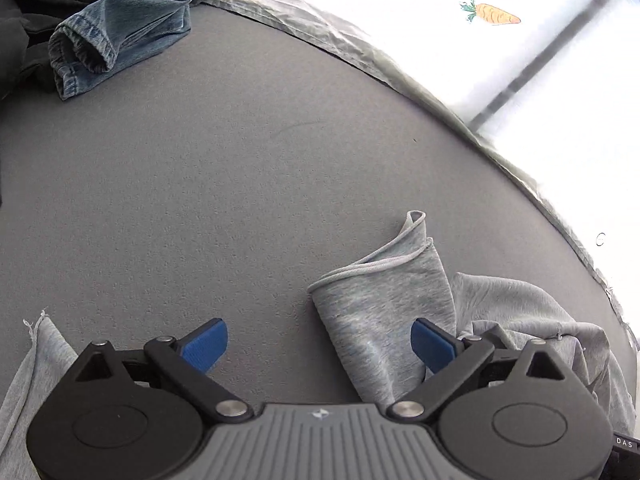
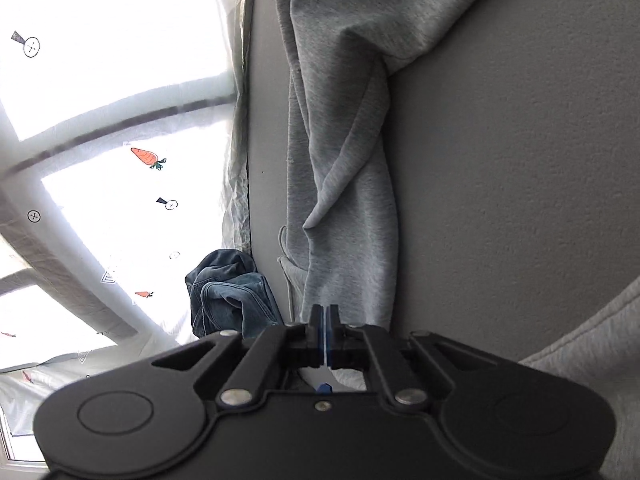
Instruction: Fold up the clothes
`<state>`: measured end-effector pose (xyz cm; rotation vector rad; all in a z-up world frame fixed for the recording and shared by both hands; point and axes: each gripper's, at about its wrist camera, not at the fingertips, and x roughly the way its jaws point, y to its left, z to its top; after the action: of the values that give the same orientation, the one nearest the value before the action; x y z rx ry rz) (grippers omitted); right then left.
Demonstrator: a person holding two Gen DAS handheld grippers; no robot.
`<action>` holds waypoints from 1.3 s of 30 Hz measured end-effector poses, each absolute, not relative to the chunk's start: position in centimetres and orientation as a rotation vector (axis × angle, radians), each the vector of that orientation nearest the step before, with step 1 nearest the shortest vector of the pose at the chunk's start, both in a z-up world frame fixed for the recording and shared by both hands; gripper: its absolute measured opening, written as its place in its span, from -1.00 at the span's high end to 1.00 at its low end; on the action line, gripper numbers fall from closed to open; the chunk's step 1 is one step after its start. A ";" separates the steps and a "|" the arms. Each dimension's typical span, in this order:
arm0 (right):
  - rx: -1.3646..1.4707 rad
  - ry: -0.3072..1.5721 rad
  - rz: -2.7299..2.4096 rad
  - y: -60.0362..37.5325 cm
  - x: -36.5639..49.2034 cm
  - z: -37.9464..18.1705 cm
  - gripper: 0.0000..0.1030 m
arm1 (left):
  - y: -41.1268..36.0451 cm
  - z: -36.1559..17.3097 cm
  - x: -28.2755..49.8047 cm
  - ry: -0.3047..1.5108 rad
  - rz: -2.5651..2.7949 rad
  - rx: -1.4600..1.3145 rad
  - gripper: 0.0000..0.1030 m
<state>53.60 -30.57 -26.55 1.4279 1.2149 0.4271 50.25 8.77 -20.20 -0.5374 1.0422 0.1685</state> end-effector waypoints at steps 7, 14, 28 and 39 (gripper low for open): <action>1.515 1.120 0.325 -35.4 52.9 -27.1 0.98 | 6.6 -20.6 53.6 1.065 0.193 -0.504 0.30; 1.559 1.053 0.263 -37.8 52.7 -26.8 0.98 | 9.5 -16.8 51.9 0.864 0.305 -0.524 0.93; 1.533 1.011 0.231 -38.5 52.5 -25.5 0.96 | 19.0 -19.6 43.1 0.895 0.608 -0.516 0.67; 1.514 0.949 0.159 -41.8 51.8 -24.3 0.89 | 17.8 -19.4 41.0 0.861 0.539 -0.577 -0.20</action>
<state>51.79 -41.77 -24.27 1.5138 0.9489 0.1586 41.05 17.81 -19.45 -0.5768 0.8612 0.5394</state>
